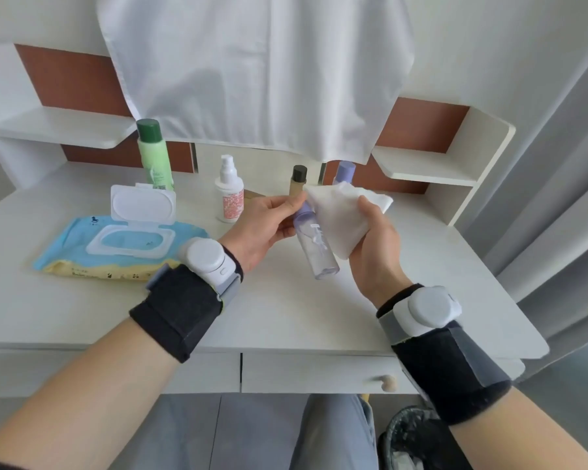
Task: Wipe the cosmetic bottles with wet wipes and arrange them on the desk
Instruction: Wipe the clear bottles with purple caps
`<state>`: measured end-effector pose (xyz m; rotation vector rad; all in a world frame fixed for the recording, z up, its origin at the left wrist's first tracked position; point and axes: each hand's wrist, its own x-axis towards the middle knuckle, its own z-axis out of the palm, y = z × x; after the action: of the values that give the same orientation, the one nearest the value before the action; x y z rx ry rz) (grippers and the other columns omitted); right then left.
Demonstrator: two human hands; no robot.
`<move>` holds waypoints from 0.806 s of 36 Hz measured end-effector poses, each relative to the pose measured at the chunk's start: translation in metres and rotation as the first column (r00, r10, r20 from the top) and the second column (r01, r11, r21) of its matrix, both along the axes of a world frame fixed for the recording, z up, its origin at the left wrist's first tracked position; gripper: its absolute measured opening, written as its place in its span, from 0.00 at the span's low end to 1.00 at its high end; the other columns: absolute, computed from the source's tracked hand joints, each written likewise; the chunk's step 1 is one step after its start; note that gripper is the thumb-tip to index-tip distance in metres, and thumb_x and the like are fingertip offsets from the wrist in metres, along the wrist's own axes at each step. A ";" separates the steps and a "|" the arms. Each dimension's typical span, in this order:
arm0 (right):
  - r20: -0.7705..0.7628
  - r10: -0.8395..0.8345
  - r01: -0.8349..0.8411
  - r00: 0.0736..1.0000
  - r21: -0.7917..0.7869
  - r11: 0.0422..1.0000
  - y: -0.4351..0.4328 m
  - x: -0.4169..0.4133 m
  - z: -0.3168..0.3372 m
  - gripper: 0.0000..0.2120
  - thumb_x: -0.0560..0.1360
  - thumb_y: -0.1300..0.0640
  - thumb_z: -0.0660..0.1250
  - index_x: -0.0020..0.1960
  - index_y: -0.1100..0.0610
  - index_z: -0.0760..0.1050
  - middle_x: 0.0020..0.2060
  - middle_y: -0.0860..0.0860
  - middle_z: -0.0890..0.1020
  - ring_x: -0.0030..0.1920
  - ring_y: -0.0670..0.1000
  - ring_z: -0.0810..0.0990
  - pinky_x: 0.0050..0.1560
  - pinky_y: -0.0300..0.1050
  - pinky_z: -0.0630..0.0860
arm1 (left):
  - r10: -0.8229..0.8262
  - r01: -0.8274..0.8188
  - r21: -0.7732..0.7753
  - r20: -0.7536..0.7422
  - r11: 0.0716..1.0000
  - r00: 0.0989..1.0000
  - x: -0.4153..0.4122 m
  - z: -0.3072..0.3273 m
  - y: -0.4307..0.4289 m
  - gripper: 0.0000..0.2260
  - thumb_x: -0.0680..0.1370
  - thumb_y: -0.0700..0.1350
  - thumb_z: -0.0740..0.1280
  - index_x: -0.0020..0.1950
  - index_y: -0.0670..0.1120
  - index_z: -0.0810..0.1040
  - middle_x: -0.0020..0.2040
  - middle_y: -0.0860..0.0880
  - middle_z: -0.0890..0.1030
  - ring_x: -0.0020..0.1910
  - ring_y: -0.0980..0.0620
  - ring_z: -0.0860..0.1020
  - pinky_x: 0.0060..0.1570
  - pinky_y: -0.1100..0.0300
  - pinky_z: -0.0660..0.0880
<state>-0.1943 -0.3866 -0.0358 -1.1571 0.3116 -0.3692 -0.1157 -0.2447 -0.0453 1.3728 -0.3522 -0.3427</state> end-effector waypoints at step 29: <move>-0.062 0.064 -0.079 0.996 -0.281 0.956 0.011 0.004 -0.011 0.33 0.61 0.37 0.69 0.59 0.56 0.75 0.62 0.61 0.77 0.57 0.56 0.77 0.67 0.60 0.69 | 0.168 -0.166 0.030 -0.093 0.986 0.981 0.006 -0.013 0.002 0.06 0.78 0.41 0.67 0.47 0.41 0.82 0.39 0.46 0.79 0.39 0.51 0.75 0.42 0.60 0.75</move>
<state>-0.1906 -0.3761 -0.0470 -1.4582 0.2666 -0.3267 -0.1101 -0.2425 -0.0579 1.3921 -0.1532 -0.2722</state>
